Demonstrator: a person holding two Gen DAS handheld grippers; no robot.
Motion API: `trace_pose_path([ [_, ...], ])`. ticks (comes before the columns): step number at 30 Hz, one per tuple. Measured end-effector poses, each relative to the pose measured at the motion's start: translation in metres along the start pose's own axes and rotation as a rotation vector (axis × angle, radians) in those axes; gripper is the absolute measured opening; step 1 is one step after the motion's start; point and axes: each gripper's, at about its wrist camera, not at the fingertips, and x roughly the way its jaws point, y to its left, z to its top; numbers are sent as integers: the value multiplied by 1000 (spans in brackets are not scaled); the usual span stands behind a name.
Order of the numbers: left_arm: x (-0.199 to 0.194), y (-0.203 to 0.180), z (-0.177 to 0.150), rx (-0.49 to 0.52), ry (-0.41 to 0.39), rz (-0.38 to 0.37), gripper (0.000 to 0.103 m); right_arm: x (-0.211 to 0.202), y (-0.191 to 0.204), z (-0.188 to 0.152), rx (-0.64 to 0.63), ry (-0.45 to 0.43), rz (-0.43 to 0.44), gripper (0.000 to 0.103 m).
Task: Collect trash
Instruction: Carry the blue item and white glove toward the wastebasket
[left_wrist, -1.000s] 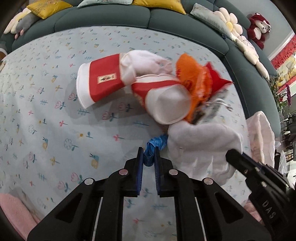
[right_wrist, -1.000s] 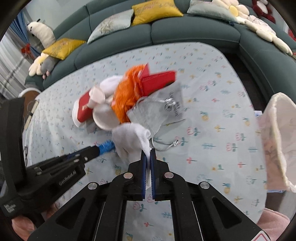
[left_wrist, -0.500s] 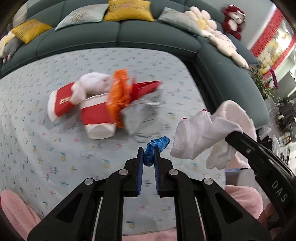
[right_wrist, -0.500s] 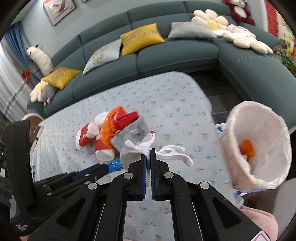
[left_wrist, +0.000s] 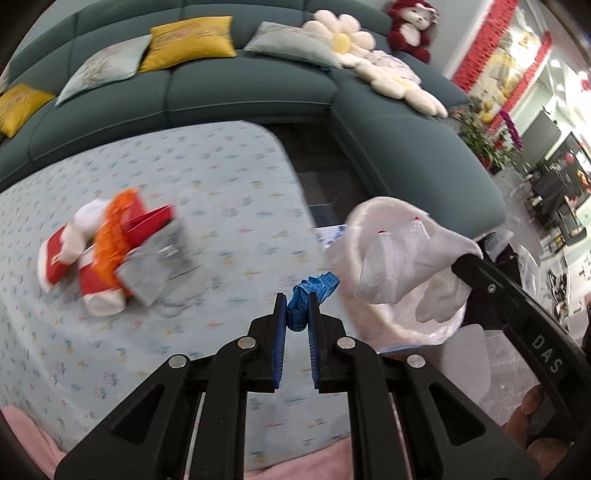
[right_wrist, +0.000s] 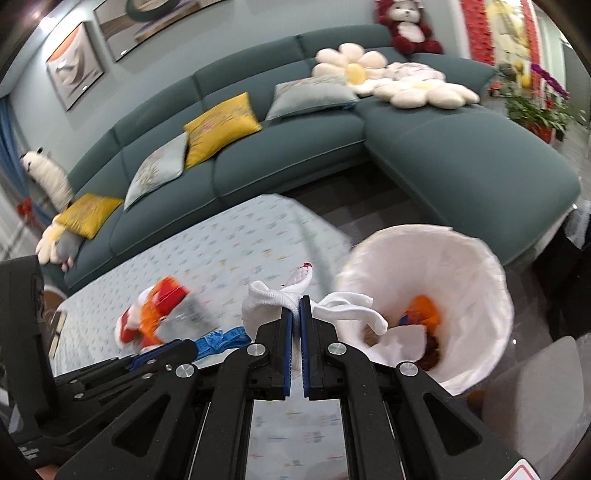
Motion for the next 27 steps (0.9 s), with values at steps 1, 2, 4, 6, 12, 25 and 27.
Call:
trace_pose_path([
  [1,2,-12,4,15,-1,-11,11,-2,-8,2,8,-5,-7,4],
  [2,3,-17,5,24,-1,-18,11,-4,-17,4,16,-12,-16,4],
  [4,8,-35,9,49,1,-33,11,-7,-31,9,21,-26,-40,4],
  [6,14,-51,13,72,6,-46,11,-9,-46,13,22,-35,-69,4],
  [12,35,-90,22,125,30,-77,11,-8,-82,21,57,-38,-110,4],
  [25,63,-117,30,161,55,-86,23,7,-110,25,101,-15,-149,10],
  [27,62,-118,31,155,47,-79,37,9,-110,26,103,-9,-155,18],
])
